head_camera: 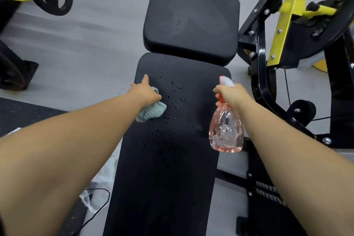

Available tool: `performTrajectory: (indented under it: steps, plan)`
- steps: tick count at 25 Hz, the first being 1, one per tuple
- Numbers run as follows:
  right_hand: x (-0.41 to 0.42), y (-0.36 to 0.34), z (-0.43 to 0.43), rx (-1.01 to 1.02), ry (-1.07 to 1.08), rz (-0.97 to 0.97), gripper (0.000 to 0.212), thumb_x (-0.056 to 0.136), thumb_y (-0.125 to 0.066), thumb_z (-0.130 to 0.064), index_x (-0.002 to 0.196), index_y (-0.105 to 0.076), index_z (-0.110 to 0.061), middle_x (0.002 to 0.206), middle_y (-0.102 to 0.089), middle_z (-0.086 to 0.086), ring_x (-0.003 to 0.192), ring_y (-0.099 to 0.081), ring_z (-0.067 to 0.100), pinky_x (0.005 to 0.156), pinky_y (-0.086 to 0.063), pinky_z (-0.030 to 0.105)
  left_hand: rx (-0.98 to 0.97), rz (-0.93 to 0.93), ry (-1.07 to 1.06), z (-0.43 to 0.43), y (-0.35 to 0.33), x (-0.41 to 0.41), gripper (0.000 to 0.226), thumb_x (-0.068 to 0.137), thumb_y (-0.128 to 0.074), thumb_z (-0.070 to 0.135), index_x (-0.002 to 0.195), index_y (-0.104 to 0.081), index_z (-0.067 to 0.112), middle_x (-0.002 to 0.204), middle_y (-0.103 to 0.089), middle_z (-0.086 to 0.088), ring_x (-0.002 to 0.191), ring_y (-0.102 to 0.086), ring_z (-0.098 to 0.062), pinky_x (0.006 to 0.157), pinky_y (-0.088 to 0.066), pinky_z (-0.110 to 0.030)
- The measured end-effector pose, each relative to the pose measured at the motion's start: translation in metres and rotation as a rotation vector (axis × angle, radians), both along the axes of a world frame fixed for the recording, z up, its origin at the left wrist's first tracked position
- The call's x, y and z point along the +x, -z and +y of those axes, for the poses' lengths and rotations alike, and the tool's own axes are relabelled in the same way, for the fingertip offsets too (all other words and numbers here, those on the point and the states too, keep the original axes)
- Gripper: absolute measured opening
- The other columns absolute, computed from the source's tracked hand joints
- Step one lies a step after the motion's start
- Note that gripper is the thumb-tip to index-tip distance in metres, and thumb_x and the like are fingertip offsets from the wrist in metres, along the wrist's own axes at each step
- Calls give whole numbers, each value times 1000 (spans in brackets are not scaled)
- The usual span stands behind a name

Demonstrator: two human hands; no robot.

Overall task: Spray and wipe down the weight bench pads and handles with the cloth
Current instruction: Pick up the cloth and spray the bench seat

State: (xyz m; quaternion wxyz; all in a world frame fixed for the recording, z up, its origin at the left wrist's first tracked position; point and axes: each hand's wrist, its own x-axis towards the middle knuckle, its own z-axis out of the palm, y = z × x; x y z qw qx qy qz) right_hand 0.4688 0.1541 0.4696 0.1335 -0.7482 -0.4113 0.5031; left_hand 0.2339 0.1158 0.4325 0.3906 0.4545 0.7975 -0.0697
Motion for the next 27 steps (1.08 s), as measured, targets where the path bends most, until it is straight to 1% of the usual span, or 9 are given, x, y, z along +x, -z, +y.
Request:
performTrajectory:
  steps: [3, 5, 6, 10, 13, 18, 22, 25, 27]
  plan:
    - [-24, 0, -6, -2, -159, 19, 12, 81, -59, -21, 88, -57, -11, 82, -58, 7, 52, -58, 18, 60, -48, 29, -11, 122, 158, 16, 6, -2, 91, 87, -53, 33, 149, 13, 26, 142, -34, -25, 108, -54, -32, 72, -40, -32]
    - [-40, 3, -9, -28, -228, 69, 14, 81, -58, -20, 93, -60, -15, 81, -57, 6, 53, -57, 19, 62, -49, 27, -56, 193, 313, 25, 9, -2, 91, 87, -52, 31, 150, 13, 20, 112, -56, -14, 112, -53, -33, 72, -44, -36]
    - [-46, 5, -9, -29, -257, 80, 15, 82, -57, -20, 96, -60, -16, 81, -56, 5, 54, -57, 19, 62, -49, 26, -83, 219, 365, 27, 10, -2, 89, 87, -50, 29, 150, 12, 18, 101, -57, -11, 120, -49, -35, 77, -45, -39]
    - [-54, 9, 7, 65, -252, 53, 12, 83, -55, -23, 90, -57, -13, 84, -53, 2, 45, -59, 12, 60, -46, 25, -145, 276, 392, 29, 12, 0, 86, 91, -46, 24, 148, 17, 13, 127, -53, -18, 141, -21, -35, 89, -42, -41]
    - [-50, 9, 28, 115, -136, 79, 14, 82, -57, -21, 92, -57, -12, 84, -54, 5, 42, -56, 10, 63, -48, 30, -225, 282, 382, 36, 17, 7, 88, 94, -45, 37, 147, 20, 10, 142, -43, -16, 143, -6, -39, 102, -36, -45]
    - [-35, -3, 53, 163, -89, 114, 17, 81, -53, -16, 95, -58, -24, 80, -52, 7, 46, -52, 17, 54, -43, 27, -412, 342, 431, 52, 25, 25, 74, 99, -38, 32, 148, 14, 15, 157, 13, -7, 140, 4, -48, 104, -35, -44]
    - [-25, -18, 75, 241, -14, 133, 14, 86, -56, -19, 97, -58, -10, 85, -57, 7, 49, -58, 16, 63, -46, 31, -392, 282, 442, 70, 34, 20, 64, 98, -35, 39, 150, -7, 13, 157, 6, -15, 140, -14, -47, 114, -17, -53]
    - [-27, -29, 96, 398, 31, 186, 6, 88, -57, -27, 91, -56, -21, 87, -59, 3, 57, -63, 15, 75, -52, 36, -446, 211, 371, 86, 49, 16, 73, 94, -32, 54, 150, -11, 11, 156, -4, -21, 142, -12, -42, 114, -15, -51]
    - [-32, -35, 112, 503, 125, 263, 12, 90, -56, -34, 100, -55, -29, 89, -60, 0, 69, -66, 16, 82, -53, 36, -449, 188, 346, 91, 58, 16, 75, 92, -35, 57, 149, -16, 12, 157, -7, -16, 142, -6, -43, 114, -15, -53]
